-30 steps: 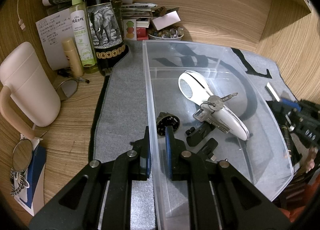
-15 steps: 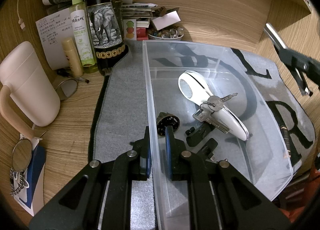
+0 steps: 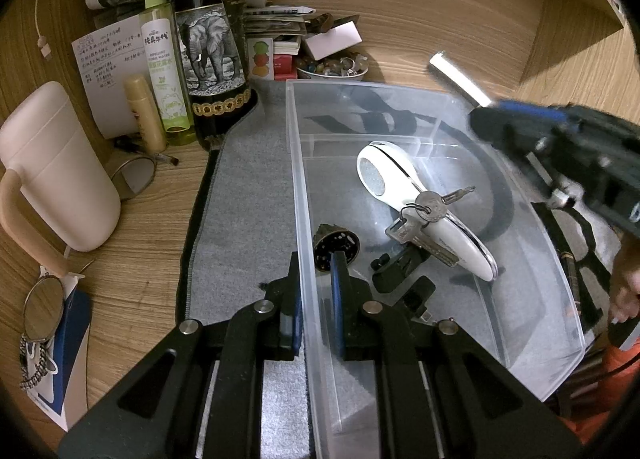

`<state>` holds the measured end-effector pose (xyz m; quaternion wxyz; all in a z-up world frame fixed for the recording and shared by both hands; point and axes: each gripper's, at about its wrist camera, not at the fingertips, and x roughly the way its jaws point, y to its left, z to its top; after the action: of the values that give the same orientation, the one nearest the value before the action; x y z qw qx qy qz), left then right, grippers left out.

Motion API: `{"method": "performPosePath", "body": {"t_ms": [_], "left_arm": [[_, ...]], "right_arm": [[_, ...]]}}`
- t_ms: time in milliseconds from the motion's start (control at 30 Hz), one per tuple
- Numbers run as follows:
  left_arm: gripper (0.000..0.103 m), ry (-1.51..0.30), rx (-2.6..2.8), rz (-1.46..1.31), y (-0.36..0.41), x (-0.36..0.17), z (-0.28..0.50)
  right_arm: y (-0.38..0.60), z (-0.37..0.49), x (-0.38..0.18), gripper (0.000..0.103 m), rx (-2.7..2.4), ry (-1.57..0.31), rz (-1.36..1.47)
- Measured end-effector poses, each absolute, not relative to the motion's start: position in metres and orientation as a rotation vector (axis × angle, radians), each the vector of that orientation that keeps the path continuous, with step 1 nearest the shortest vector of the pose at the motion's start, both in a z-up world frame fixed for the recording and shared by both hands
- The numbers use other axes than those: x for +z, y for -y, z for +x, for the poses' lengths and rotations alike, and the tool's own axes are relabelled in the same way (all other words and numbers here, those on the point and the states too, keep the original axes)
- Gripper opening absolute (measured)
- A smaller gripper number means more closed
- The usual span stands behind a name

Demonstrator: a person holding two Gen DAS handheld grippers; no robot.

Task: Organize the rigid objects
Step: 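Carry the silver tube into the box and release it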

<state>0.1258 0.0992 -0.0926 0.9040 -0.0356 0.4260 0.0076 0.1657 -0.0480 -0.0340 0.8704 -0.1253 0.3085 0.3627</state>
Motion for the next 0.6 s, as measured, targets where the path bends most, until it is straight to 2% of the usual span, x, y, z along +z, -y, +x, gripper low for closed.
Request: {"method": "performPosePath", "body": {"t_ms": [600], "left_arm": [[0.011, -0.880, 0.014, -0.078, -0.099, -0.093, 0.125]], "right_arm": [[0.014, 0.184, -0.077, 0.015, 0.826, -0.848, -0.372]]}}
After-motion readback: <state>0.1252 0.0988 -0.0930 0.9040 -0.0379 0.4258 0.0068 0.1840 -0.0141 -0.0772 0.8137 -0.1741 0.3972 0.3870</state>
